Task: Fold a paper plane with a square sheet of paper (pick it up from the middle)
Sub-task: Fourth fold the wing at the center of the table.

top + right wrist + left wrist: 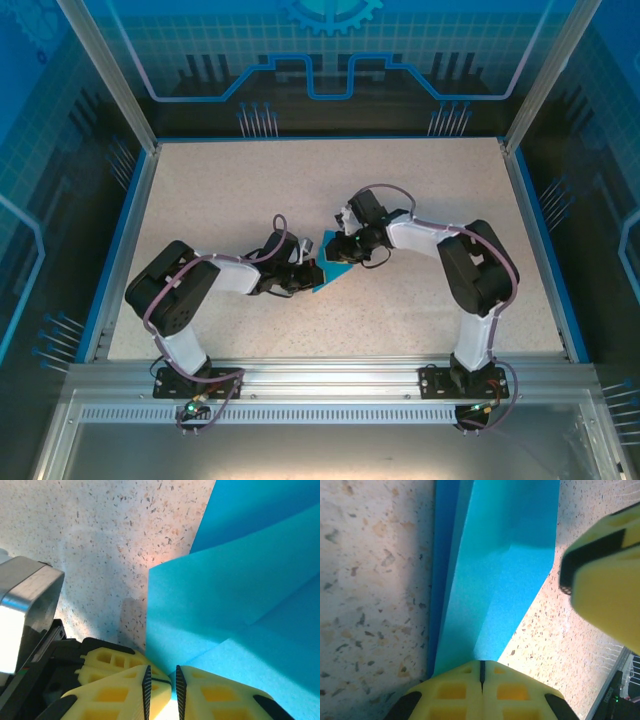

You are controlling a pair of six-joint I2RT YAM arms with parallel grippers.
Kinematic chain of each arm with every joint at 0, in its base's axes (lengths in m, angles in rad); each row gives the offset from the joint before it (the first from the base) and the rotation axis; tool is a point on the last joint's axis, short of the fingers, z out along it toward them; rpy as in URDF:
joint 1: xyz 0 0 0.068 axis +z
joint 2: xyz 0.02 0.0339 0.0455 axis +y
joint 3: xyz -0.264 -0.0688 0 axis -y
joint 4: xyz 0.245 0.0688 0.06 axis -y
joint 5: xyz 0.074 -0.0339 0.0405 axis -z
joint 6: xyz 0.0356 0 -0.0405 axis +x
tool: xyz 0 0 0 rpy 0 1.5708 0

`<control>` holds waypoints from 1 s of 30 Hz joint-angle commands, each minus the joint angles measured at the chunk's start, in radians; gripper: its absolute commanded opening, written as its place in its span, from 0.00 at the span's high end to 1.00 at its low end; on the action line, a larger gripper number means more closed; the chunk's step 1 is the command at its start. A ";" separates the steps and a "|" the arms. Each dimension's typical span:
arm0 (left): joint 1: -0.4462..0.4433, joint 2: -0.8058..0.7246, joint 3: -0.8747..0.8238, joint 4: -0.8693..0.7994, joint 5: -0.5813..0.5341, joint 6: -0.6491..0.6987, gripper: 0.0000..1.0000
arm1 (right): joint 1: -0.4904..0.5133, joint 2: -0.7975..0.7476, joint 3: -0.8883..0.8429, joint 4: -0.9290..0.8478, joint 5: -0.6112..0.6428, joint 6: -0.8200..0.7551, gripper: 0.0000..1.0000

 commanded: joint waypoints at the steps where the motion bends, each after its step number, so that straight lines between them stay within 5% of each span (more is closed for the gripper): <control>1: -0.004 0.023 -0.046 -0.140 -0.053 0.014 0.95 | -0.018 -0.045 -0.039 0.038 -0.004 0.016 0.76; 13: -0.005 0.037 -0.033 -0.145 -0.044 0.018 0.94 | -0.028 -0.068 -0.139 0.205 -0.038 0.113 0.78; 30: -0.005 0.055 -0.024 -0.161 -0.031 0.032 0.95 | 0.011 0.089 -0.035 0.192 -0.029 0.116 0.80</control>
